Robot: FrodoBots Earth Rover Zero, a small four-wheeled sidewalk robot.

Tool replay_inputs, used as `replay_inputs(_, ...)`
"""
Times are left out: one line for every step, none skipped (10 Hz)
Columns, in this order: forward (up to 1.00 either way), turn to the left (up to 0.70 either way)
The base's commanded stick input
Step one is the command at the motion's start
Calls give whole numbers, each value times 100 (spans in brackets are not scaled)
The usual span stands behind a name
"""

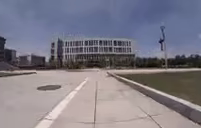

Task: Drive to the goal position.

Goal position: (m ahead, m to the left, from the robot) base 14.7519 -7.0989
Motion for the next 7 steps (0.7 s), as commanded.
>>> replay_inputs(70,0)
replay_inputs(70,0)
replay_inputs(70,0)
replay_inputs(70,0)
replay_inputs(70,0)
replay_inputs(70,0)
replay_inputs(70,0)
